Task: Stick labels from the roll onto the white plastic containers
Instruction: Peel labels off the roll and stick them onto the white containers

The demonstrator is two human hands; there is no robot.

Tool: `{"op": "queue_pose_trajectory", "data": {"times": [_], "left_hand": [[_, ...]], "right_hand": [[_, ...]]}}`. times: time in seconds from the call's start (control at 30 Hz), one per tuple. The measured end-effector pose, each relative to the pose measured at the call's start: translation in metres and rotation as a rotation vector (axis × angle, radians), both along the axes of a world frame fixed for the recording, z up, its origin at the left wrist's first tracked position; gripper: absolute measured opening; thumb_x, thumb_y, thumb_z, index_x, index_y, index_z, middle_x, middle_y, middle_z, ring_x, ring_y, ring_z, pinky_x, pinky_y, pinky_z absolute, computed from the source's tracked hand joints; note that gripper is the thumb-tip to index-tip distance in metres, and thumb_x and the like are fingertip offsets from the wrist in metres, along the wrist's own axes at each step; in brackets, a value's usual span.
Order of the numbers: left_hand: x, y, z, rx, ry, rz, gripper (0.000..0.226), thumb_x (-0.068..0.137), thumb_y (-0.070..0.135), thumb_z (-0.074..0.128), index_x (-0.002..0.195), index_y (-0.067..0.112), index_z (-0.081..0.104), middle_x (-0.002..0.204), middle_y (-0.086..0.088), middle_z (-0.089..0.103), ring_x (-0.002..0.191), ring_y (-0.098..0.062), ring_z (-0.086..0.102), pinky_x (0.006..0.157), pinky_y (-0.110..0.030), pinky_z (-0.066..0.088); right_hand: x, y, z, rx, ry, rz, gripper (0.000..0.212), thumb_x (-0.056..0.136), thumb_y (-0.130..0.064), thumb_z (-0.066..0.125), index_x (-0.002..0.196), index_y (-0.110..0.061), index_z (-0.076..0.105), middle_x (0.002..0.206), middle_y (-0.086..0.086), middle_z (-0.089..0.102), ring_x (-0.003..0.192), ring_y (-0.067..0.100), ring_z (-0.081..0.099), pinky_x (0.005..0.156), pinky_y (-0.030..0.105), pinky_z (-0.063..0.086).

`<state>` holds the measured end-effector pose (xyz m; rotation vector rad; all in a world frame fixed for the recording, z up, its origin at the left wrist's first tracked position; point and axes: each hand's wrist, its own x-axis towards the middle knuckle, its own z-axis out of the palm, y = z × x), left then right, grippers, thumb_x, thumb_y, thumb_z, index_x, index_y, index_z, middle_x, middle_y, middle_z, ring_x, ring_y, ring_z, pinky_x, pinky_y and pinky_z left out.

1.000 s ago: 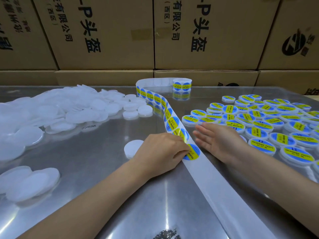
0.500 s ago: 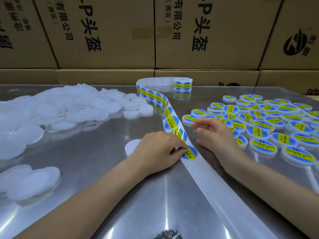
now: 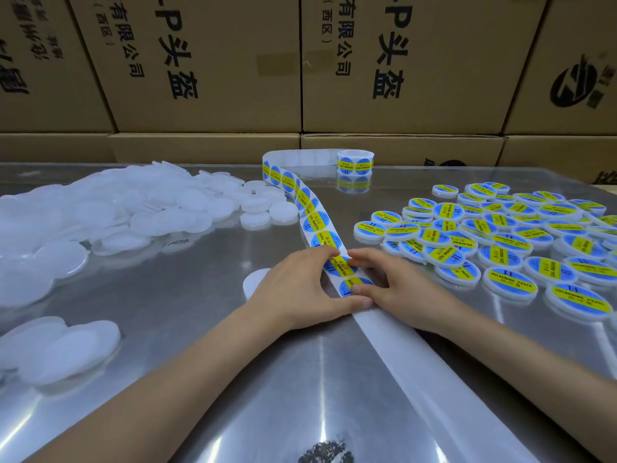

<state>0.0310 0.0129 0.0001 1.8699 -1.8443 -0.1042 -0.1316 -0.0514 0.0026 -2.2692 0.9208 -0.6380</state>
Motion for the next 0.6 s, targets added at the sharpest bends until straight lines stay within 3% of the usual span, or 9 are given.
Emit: {"op": "queue_pose_trajectory", "data": {"times": [0.1,0.2,0.37,0.5,0.6], "left_hand": [[0.002,0.0,0.003,0.003,0.014,-0.021,0.068,0.064,0.072,0.064,0.12,0.034,0.056,0.097,0.019,0.06,0.096,-0.004,0.055,0.076,-0.02,0.042],[0.004,0.0,0.005,-0.016,0.041,-0.009,0.053,0.065,0.07,0.066,0.105,0.036,0.065,0.067,0.019,0.05,0.072,0.001,0.049,0.061,-0.016,0.036],[0.006,-0.002,0.005,-0.047,-0.023,-0.024,0.052,0.069,0.071,0.061,0.089,0.024,0.067,0.064,0.001,0.054,0.068,-0.012,0.052,0.061,-0.032,0.044],[0.007,-0.001,0.006,-0.037,-0.04,-0.052,0.05,0.07,0.073,0.058,0.089,0.028,0.067,0.061,0.001,0.05,0.066,-0.012,0.049,0.058,-0.03,0.042],[0.006,0.0,0.009,0.004,0.014,-0.101,0.066,0.07,0.081,0.033,0.089,0.027,0.065,0.064,0.005,0.053,0.068,-0.009,0.05,0.06,-0.028,0.044]], "right_hand": [[0.001,0.0,-0.001,-0.076,0.004,-0.015,0.045,0.085,-0.021,0.068,0.128,-0.025,0.053,0.121,-0.011,0.061,0.111,0.013,0.056,0.095,0.029,0.043],[0.001,0.0,-0.002,-0.154,0.023,-0.059,0.037,0.086,-0.03,0.065,0.121,-0.027,0.056,0.118,-0.011,0.063,0.113,0.011,0.053,0.095,0.034,0.044],[0.0,0.001,-0.003,-0.234,-0.028,-0.097,0.022,0.084,-0.035,0.065,0.105,-0.033,0.057,0.103,-0.01,0.063,0.101,0.01,0.054,0.084,0.033,0.045],[0.0,0.006,0.002,-0.328,-0.133,-0.066,0.011,0.086,-0.032,0.064,0.091,-0.024,0.059,0.094,-0.011,0.063,0.097,0.012,0.055,0.084,0.031,0.043],[0.004,0.013,0.008,-0.199,-0.351,-0.065,0.02,0.092,-0.029,0.057,0.079,-0.015,0.06,0.087,-0.002,0.063,0.089,0.014,0.057,0.082,0.032,0.044]]}}
